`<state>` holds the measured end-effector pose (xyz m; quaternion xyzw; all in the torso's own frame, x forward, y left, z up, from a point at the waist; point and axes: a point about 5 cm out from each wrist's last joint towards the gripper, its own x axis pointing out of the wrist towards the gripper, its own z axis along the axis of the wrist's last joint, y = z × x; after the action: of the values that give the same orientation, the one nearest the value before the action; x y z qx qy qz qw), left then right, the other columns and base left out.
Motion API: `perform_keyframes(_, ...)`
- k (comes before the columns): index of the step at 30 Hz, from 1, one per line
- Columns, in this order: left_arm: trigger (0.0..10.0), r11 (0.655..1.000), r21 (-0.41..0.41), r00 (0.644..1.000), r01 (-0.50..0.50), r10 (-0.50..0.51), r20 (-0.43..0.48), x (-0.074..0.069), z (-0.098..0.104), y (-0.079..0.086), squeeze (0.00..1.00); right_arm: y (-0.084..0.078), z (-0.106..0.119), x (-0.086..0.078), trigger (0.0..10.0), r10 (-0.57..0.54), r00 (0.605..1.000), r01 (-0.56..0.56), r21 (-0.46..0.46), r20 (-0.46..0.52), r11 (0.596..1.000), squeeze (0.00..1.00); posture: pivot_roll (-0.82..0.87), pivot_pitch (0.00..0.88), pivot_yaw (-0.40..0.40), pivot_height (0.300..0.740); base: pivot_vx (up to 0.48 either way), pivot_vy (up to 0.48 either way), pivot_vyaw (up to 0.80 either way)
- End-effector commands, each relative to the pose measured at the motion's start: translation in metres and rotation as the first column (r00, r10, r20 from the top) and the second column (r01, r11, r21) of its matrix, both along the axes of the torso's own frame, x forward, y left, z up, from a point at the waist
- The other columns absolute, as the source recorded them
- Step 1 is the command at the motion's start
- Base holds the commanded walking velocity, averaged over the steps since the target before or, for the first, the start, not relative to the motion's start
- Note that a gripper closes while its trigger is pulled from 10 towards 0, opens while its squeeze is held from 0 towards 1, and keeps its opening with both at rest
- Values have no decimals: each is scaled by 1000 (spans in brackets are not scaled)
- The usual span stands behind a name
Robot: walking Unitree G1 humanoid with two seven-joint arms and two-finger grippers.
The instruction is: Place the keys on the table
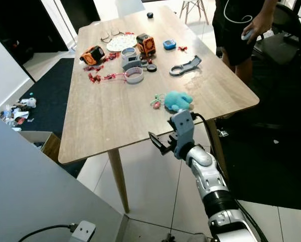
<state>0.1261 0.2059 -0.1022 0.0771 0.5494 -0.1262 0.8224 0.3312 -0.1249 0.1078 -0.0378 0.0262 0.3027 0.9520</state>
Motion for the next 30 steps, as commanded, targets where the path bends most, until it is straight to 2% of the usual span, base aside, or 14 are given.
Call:
perform_keyframes(1,10000,1000,18,1000,-8,8,-26,-7,-1,5,0,7,-16,-13,10000,98,993,-101,-33,-62,994,0,-134,101,152,740,0,0,0)
perform_keyframes(3,10000,1000,14,1000,-7,7,-26,-6,-2,4,0,13,-29,-36,10000,296,947,-304,-50,-126,951,0,-139,101,151,740,0,0,0)
perform_keyframes(8,10000,1000,12,1000,-5,5,-28,-7,-2,3,0,16,-39,-53,10000,412,890,-429,-52,-194,902,0,-141,101,150,740,0,0,0)
perform_keyframes(12,10000,1000,11,999,3,-2,-32,-7,-2,1,0,11,-71,-73,10000,451,823,-523,-152,-345,838,0,-142,96,141,740,0,0,0)
perform_keyframes(14,10000,1000,12,999,9,-8,-33,-7,-3,0,0,6,-89,-78,10000,400,822,-511,-217,-406,832,0,-139,92,139,740,0,0,0)
perform_keyframes(16,10000,1000,15,999,18,-17,-36,-8,-3,-1,0,-14,-125,-83,10000,152,851,-339,-304,-502,890,0,-136,86,135,740,0,0,0)
perform_keyframes(17,10000,1000,15,999,18,-17,-36,-8,-3,-1,0,-14,-125,-83,10000,152,851,-339,-304,-502,890,0,-136,86,135,740,0,0,0)
perform_keyframes(18,10000,1000,16,999,20,-19,-38,-9,-3,-1,0,-27,-139,-88,10000,6,846,-226,-348,-533,910,0,-135,82,134,740,0,0,0)
perform_keyframes(20,10000,1000,18,999,21,-20,-39,-9,-3,-1,0,-35,-147,-92,10000,-83,833,-156,-377,-547,913,0,-135,82,134,740,0,0,0)
perform_keyframes(22,10000,999,25,999,28,-27,-43,-10,-4,-1,0,-56,-164,-112,10000,-257,749,8,-380,-611,925,0,-138,70,139,740,0,0,0)
perform_keyframes(23,10000,999,25,999,28,-27,-43,-10,-4,-1,0,-56,-164,-112,10000,-257,749,8,-380,-611,925,0,-138,70,139,740,0,0,0)
perform_keyframes(25,10000,999,33,998,41,-40,-47,-10,-4,0,0,-71,-176,-132,10000,-362,672,85,-418,-646,904,0,-136,69,139,740,0,0,0)
perform_keyframes(28,10000,998,37,998,46,-44,-47,-10,-3,1,0,-75,-182,-142,10000,-397,634,119,-423,-664,898,0,-137,63,143,740,0,0,0)
perform_keyframes(30,10000,998,42,998,49,-47,-46,-9,-3,1,0,-89,-195,-170,10000,-515,495,253,-451,-699,856,0,-137,59,147,740,0,0,0)
